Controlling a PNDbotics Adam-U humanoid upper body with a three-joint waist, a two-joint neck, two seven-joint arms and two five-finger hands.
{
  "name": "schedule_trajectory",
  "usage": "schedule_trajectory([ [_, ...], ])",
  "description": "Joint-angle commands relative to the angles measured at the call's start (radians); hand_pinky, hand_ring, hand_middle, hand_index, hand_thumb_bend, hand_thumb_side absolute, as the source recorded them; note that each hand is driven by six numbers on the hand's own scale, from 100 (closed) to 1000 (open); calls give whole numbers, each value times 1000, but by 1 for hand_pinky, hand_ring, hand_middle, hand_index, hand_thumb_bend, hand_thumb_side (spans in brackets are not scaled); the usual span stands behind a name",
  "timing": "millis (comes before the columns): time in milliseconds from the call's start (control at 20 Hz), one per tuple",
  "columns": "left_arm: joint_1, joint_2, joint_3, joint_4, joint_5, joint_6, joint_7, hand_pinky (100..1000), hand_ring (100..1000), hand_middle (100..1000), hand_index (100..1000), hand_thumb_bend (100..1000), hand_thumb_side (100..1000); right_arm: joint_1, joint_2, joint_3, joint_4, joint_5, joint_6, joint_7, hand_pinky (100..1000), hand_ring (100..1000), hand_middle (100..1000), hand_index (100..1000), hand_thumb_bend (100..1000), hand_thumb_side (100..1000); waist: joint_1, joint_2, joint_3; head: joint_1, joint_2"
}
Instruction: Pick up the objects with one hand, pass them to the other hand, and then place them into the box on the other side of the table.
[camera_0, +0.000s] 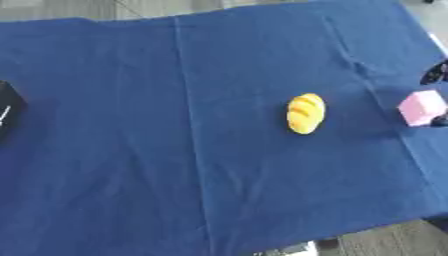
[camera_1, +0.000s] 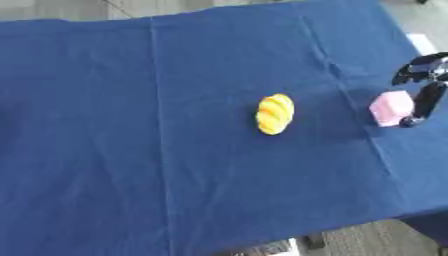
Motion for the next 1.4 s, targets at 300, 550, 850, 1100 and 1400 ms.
schedule_trajectory([
  [300, -2, 20, 19, -22, 2, 1, 5, 790, 710, 699, 788, 524, 440, -35, -18, 0, 57, 42, -4, -16, 954, 962, 918, 913, 501, 100, 5, -13, 7, -19, -24],
  [550, 1, 19, 22, -25, 1, 2, 6, 791, 710, 699, 788, 522, 440, -48, -11, 0, 90, 74, -4, -19, 955, 963, 920, 913, 501, 100, 8, -12, 13, -30, -31],
  [850, 3, 18, 23, -26, 4, 2, 9, 791, 709, 699, 788, 521, 441, -57, -5, 1, 107, 72, -10, -19, 953, 959, 904, 902, 492, 100, 10, -11, 15, -36, -34],
  [1100, 4, 17, 24, -25, 4, 2, 10, 791, 709, 698, 787, 519, 441, -60, -4, 3, 110, 65, -9, -22, 952, 956, 854, 860, 476, 100, 10, -11, 12, -34, -32],
  [1400, 7, 17, 24, -24, 5, 2, 12, 792, 708, 698, 786, 518, 442, -60, -2, 2, 109, 58, -3, -34, 945, 936, 777, 752, 430, 100, 9, -13, 9, -31, -30],
])
